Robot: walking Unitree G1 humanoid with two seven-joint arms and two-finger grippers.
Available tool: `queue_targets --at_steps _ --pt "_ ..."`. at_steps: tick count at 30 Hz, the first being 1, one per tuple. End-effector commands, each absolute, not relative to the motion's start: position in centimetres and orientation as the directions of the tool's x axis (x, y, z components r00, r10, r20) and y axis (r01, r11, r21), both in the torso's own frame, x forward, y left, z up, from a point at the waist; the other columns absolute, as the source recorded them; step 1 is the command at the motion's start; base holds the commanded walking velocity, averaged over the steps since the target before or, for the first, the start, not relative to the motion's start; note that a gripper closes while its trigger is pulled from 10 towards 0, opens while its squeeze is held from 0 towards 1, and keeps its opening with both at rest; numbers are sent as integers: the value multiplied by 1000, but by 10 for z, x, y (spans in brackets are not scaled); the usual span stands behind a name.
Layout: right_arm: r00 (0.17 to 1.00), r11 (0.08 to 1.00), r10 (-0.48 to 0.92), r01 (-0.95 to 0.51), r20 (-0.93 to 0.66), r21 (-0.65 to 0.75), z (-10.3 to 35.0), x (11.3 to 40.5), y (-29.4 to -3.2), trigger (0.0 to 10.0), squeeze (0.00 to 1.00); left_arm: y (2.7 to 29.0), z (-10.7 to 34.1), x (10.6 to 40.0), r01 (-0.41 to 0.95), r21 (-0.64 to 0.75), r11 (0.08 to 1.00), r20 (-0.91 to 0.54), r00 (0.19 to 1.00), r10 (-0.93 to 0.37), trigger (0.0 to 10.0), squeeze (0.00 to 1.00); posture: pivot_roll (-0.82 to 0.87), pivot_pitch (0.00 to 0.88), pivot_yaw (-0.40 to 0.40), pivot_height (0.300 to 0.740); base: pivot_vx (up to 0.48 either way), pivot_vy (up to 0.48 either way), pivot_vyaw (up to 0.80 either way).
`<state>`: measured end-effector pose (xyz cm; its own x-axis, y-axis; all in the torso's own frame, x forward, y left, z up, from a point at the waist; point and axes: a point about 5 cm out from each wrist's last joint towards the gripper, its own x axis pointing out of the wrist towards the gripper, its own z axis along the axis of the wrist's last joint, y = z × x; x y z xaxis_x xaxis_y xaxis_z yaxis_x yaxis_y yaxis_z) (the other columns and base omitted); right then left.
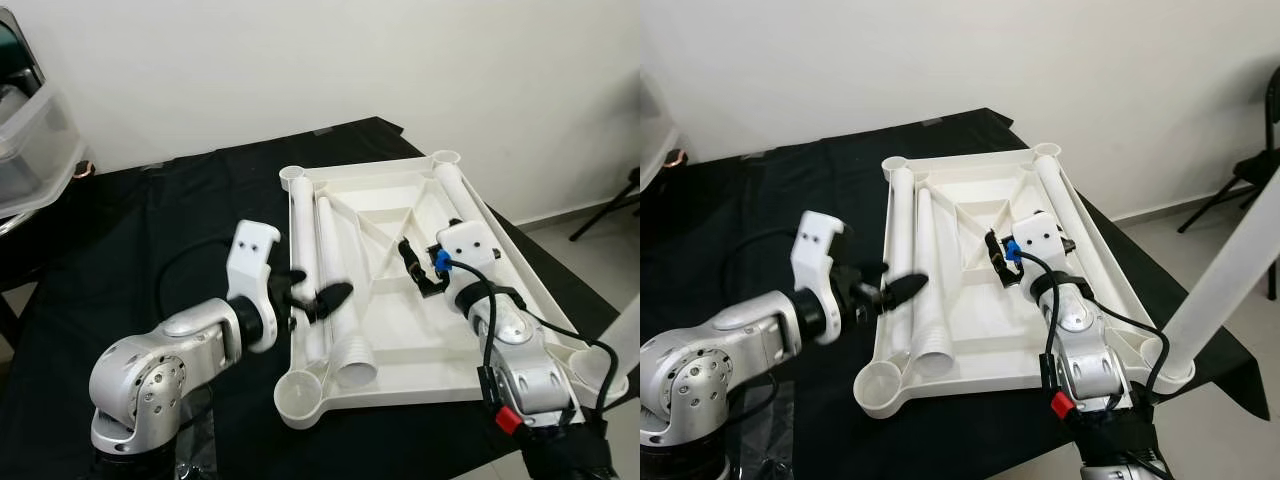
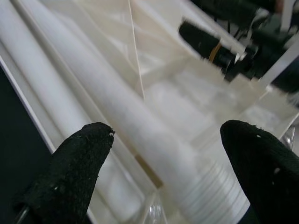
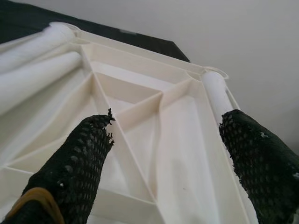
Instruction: Building children table
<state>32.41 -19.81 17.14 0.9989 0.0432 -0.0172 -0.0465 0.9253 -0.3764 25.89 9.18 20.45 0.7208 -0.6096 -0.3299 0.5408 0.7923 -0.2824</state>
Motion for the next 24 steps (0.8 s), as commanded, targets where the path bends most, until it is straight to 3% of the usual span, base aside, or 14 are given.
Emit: queue_targets --at_steps 1,2,14,24 --pt "999 921 2 -16 -36 -388 168 324 -204 10000 0 90 197 260 497 -275 823 -422 707 -568 10000 59 -22 101 60 740 0 0 0" --pt "999 919 -4 -10 -37 -393 168 324 -205 10000 0 88 196 263 459 -304 835 -438 711 -550 10000 0 -24 101 62 740 0 0 0" --pt "999 922 7 -25 -46 -388 169 326 -197 10000 0 76 196 270 415 -396 819 -509 643 -572 10000 0 -30 101 70 740 0 0 0" --pt "995 922 97 -101 -29 -375 175 330 -177 10000 0 67 196 274 419 -359 834 -543 633 -552 10000 0 -22 99 67 740 0 0 0"
